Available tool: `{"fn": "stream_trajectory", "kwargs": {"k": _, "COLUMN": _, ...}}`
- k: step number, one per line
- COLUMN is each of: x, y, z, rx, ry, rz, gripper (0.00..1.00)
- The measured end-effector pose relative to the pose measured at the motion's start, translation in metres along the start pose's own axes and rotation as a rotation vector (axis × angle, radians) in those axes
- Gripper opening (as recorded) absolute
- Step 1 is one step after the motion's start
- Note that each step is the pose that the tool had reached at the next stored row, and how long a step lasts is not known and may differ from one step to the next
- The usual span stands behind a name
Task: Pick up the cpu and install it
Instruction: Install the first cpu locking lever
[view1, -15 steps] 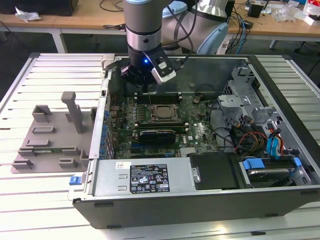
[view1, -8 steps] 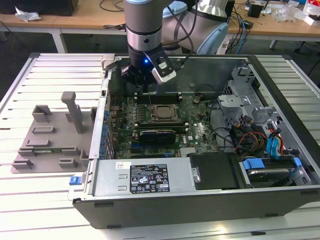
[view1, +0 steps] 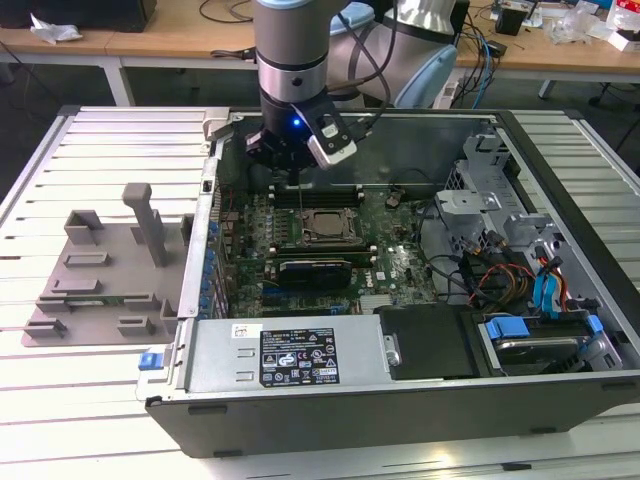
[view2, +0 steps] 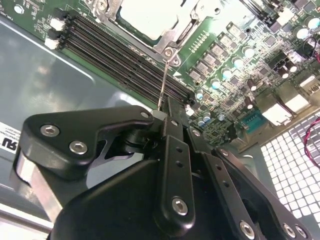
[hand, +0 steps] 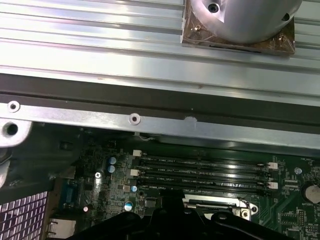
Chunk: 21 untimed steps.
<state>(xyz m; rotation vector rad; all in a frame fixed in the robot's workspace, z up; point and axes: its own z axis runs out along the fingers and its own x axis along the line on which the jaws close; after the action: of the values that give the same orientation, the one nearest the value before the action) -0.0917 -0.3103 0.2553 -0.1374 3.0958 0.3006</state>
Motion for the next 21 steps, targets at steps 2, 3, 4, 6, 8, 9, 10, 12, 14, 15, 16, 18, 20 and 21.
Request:
{"fn": "stream_trajectory", "kwargs": {"k": 2, "x": -0.0017, "y": -0.0002, "z": 0.0001, "rx": -0.0001, "ry": 0.0, "rz": 0.0, "gripper": 0.11}}
{"fn": "stream_trajectory", "kwargs": {"k": 3, "x": -0.0033, "y": -0.0003, "z": 0.0001, "rx": 0.0, "ry": 0.0002, "rz": 0.0, "gripper": 0.11}}
{"fn": "stream_trajectory", "kwargs": {"k": 4, "x": -0.0053, "y": -0.0005, "z": 0.0002, "rx": 0.0, "ry": 0.0003, "rz": 0.0, "gripper": 0.11}}
{"fn": "stream_trajectory", "kwargs": {"k": 6, "x": -0.008, "y": -0.0008, "z": 0.0002, "rx": 0.0, "ry": 0.0004, "rz": 0.0, "gripper": 0.11}}
{"fn": "stream_trajectory", "kwargs": {"k": 8, "x": -0.0113, "y": -0.0012, "z": 0.0003, "rx": -0.0001, "ry": 0.0008, "rz": 0.0, "gripper": 0.11}}
{"fn": "stream_trajectory", "kwargs": {"k": 9, "x": -0.0123, "y": -0.0013, "z": 0.0003, "rx": -0.0001, "ry": 0.0009, "rz": 0.0, "gripper": 0.11}}
{"fn": "stream_trajectory", "kwargs": {"k": 10, "x": -0.0151, "y": -0.0018, "z": 0.0004, "rx": -0.0002, "ry": 0.0011, "rz": 0.0, "gripper": 0.11}}
{"fn": "stream_trajectory", "kwargs": {"k": 12, "x": -0.0188, "y": -0.0023, "z": 0.0005, "rx": -0.0002, "ry": 0.0015, "rz": 0.001, "gripper": 0.11}}
{"fn": "stream_trajectory", "kwargs": {"k": 14, "x": -0.024, "y": -0.0029, "z": 0.0006, "rx": -0.0001, "ry": 0.0017, "rz": 0.001, "gripper": 0.11}}
{"fn": "stream_trajectory", "kwargs": {"k": 15, "x": -0.025, "y": -0.003, "z": 0.0006, "rx": -0.0001, "ry": 0.0018, "rz": 0.001, "gripper": 0.11}}
{"fn": "stream_trajectory", "kwargs": {"k": 16, "x": -0.0262, "y": -0.0031, "z": 0.0007, "rx": -0.0001, "ry": 0.0018, "rz": 0.001, "gripper": 0.11}}
{"fn": "stream_trajectory", "kwargs": {"k": 18, "x": -0.0288, "y": -0.0034, "z": 0.0007, "rx": -0.0002, "ry": 0.0019, "rz": 0.001, "gripper": 0.11}}
{"fn": "stream_trajectory", "kwargs": {"k": 20, "x": -0.031, "y": -0.0036, "z": 0.0008, "rx": -0.0002, "ry": 0.0019, "rz": 0.001, "gripper": 0.11}}
{"fn": "stream_trajectory", "kwargs": {"k": 21, "x": -0.0319, "y": -0.0037, "z": 0.0008, "rx": -0.0002, "ry": 0.0019, "rz": 0.001, "gripper": 0.11}}
